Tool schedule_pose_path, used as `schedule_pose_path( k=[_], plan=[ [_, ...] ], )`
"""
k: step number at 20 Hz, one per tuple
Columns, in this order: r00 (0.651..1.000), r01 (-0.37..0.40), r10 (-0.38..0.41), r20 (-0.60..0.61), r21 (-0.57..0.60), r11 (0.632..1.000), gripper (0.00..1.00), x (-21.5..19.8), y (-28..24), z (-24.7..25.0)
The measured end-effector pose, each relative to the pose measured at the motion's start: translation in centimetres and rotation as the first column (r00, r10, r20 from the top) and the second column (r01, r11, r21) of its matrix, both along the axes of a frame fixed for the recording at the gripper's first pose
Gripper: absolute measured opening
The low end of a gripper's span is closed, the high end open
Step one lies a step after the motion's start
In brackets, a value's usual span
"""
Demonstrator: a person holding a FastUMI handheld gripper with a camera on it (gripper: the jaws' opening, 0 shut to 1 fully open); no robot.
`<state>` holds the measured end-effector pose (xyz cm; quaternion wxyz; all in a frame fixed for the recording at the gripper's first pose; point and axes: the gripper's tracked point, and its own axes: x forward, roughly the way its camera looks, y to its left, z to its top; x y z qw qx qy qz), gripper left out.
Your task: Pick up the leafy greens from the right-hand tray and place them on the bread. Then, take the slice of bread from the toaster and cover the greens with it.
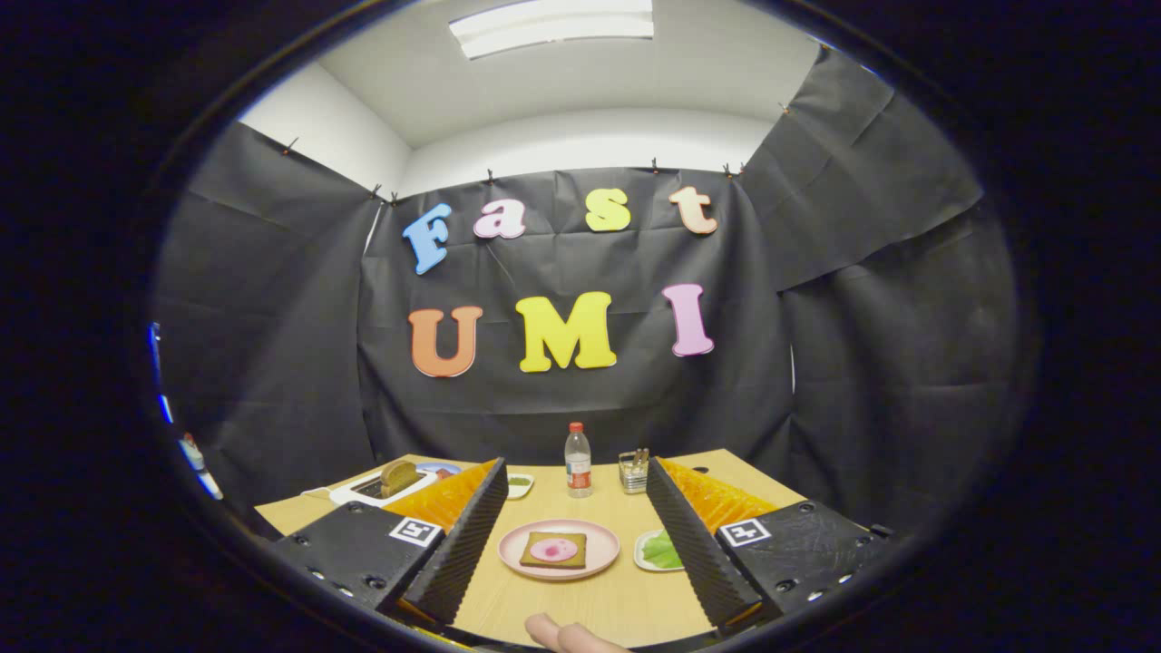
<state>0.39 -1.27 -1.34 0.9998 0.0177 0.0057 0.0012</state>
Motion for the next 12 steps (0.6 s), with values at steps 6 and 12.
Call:
schedule_pose_path(
  k=[6,12],
  plan=[
    [0.999,0.043,-0.043,-0.024,-0.014,0.999,0.95,1.3,-2.3,-1.1],
    [0.978,0.181,-0.187,-0.089,-0.065,0.981,0.96,4.7,-7.1,-4.7]
  ],
)
